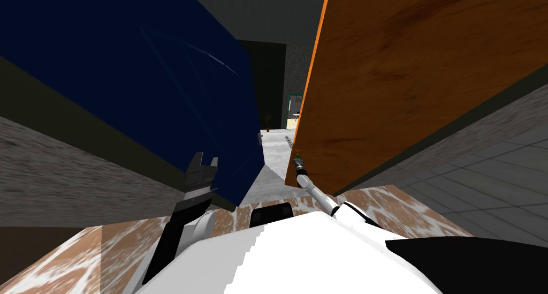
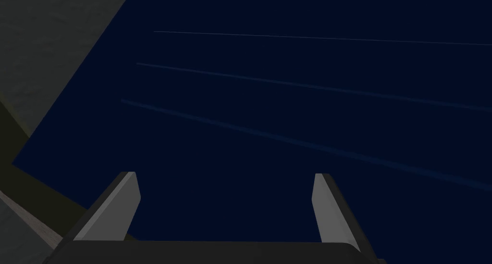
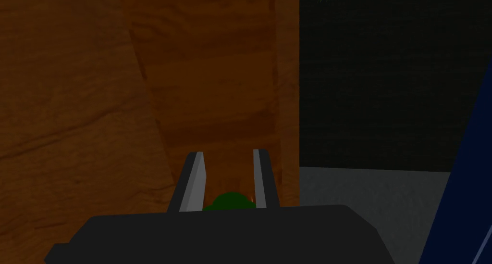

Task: Push the door open

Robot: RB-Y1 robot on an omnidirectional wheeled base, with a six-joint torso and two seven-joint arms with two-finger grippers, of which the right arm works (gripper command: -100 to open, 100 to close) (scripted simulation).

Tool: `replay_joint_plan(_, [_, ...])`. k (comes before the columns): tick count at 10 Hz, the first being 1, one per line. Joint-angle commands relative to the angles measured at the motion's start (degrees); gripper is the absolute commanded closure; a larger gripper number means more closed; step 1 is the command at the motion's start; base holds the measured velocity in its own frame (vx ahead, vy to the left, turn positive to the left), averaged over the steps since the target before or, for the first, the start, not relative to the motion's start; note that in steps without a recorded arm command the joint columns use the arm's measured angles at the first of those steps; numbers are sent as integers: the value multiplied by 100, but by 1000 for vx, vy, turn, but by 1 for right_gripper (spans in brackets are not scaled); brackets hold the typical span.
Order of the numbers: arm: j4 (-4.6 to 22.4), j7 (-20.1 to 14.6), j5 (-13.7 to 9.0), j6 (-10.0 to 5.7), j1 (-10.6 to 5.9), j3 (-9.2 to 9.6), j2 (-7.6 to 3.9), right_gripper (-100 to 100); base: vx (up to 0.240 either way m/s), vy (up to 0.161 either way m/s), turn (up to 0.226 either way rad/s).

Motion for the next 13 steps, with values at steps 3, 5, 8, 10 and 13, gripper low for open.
replay_joint_plan(3, [-46, -420, -219, 126, -142, -4, -25, 100, 34, -1, -49])
replay_joint_plan(5, [-13, -584, -315, 168, -188, 47, -2, 100, 52, 3, -40])
replay_joint_plan(8, [20, -897, -410, 209, -234, 98, 21, 100, 43, 1, -35])
replay_joint_plan(10, [52, -1117, -503, 250, -278, 147, 43, 100, 28, -4, -11])
replay_joint_plan(13, [123, -1375, -596, 291, -323, 197, 65, 100, 38, 0, -38])
